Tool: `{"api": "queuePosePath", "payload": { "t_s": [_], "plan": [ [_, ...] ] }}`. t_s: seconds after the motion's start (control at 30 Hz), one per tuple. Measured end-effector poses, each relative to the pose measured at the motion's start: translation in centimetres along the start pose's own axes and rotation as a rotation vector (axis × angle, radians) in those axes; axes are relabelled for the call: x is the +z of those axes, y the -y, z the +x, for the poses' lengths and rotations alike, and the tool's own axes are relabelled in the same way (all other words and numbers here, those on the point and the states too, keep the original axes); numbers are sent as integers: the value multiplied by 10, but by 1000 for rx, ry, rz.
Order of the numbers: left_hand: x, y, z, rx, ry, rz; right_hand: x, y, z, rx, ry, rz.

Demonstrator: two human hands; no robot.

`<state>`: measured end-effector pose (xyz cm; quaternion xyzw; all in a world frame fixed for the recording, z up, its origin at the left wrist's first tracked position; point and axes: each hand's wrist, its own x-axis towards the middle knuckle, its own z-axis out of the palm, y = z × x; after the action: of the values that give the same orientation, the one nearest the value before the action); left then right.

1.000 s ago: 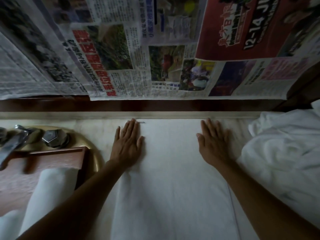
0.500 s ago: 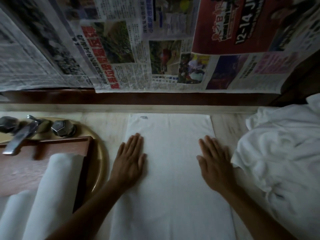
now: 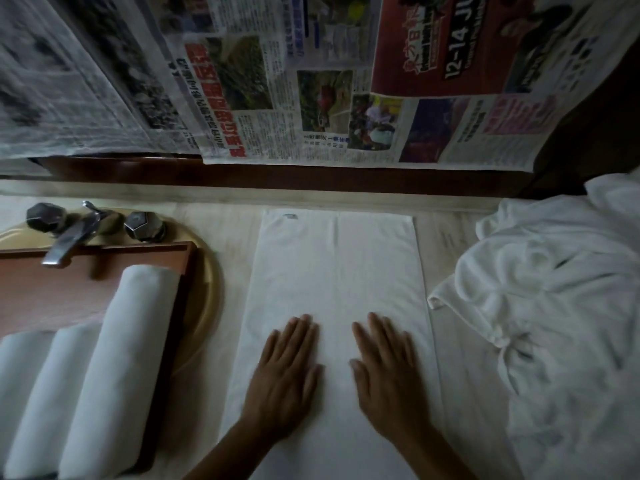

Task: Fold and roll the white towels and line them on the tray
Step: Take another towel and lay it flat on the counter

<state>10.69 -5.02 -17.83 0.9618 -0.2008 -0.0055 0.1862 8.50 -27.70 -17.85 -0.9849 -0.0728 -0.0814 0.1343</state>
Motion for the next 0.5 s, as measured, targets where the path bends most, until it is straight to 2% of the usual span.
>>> {"api": "queuePosePath", "payload": {
  "t_s": [0.17, 0.27, 0.37, 0.5],
  "plan": [
    [-22, 55, -36, -188, -49, 50, -27, -82, -8, 105, -30, -65],
    [-26, 58, -59, -286, -75, 20, -39, -100, -20, 120, -25, -147],
    [-23, 10, -66, -257, -104, 27, -33, -49, -36, 240, -67, -47],
    [4, -59, -74, -102, -51, -89, -11, 50, -81, 49, 24, 78]
  ]
}}
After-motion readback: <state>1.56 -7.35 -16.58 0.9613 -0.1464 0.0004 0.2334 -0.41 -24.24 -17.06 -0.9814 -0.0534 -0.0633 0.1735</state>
